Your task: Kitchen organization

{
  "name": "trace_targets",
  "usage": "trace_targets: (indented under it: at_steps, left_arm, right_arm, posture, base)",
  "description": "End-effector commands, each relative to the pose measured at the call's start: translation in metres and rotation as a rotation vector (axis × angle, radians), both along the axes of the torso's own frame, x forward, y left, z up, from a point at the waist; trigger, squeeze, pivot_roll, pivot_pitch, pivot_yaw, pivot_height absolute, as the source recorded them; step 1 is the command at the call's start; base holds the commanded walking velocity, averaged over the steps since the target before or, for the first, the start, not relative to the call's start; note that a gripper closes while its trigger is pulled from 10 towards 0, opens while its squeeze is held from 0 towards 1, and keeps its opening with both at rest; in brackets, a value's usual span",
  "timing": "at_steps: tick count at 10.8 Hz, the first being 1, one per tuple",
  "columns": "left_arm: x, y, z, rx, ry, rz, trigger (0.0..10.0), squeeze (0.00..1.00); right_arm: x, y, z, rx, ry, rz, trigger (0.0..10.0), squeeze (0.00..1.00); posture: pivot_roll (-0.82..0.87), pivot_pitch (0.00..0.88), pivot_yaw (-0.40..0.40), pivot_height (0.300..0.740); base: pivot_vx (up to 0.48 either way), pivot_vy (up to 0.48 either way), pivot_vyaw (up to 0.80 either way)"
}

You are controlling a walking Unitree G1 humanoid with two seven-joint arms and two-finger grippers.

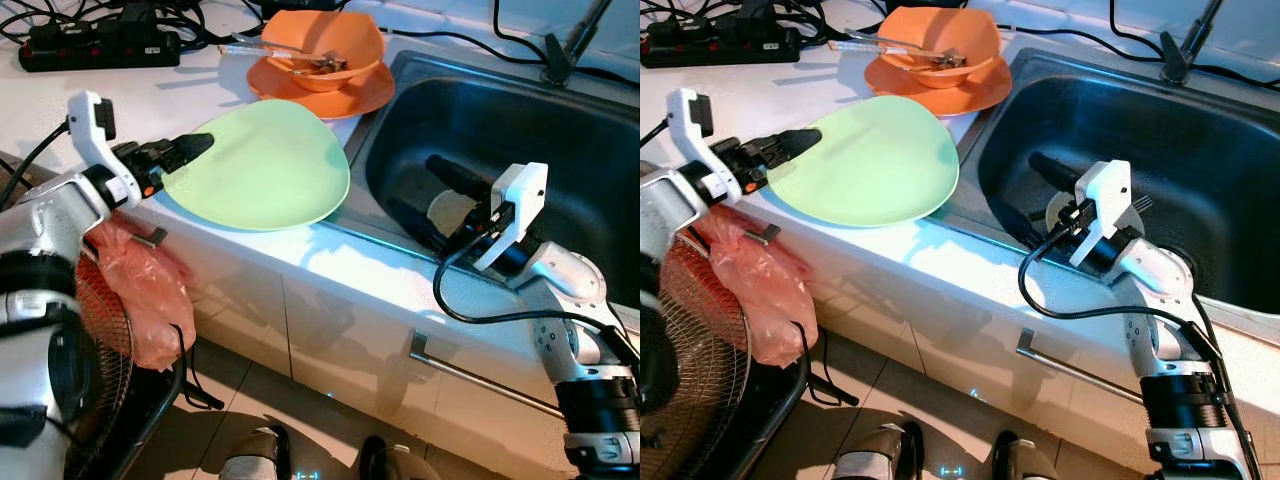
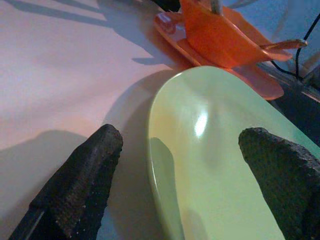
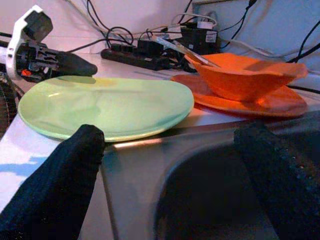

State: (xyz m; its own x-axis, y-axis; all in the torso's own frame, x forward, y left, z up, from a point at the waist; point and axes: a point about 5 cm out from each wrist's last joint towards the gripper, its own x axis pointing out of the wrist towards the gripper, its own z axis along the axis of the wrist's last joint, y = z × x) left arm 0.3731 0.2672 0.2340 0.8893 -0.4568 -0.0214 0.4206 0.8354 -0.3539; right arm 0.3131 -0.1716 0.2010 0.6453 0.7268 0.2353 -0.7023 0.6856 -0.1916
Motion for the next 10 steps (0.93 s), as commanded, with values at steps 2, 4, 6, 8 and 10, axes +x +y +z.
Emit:
trace_targets:
  at_steps: [2,4,6,8,10]
  left_arm:
    - [-0.015,0.006,-0.006,-0.001,0.053,0.016,10.0,0.0]
    - [-0.03,0.004,-0.01,-0.013,0.076,0.023,10.0,0.0]
    - [-0.045,-0.006,-0.018,-0.022,0.113,0.009,8.3,0.0]
    - [-0.051,-0.019,-0.024,-0.047,0.14,-0.001,5.9,0.0]
    - [-0.053,-0.028,-0.024,-0.078,0.15,0.012,10.0,0.0]
  right_arm:
    - [-0.005,0.002,-0.001,-0.007,-0.008,0.005,10.0,0.0]
    - [-0.006,0.002,-0.002,-0.005,-0.007,0.006,10.0,0.0]
    - [-0.006,0.002,-0.002,-0.005,-0.005,0.006,10.0,0.0]
    - [-0.007,0.003,-0.003,-0.006,-0.001,0.009,10.0,0.0]
    - [-0.006,0.003,-0.003,-0.008,0.002,0.012,10.0,0.0]
  posture:
    - [0.14,0.176,0.039,0.74]
    - [0.15,0.182,0.044,0.74]
    - [0.15,0.185,0.045,0.74]
    - [0.15,0.192,0.045,0.74]
    - [0.15,0.2,0.041,0.74]
  base:
    - [0.0,0.0,0.0]
    - [0.0,0.0,0.0]
    - [0.0,0.0,0.0]
    - [0.0,0.0,0.0]
    - [0.0,0.0,0.0]
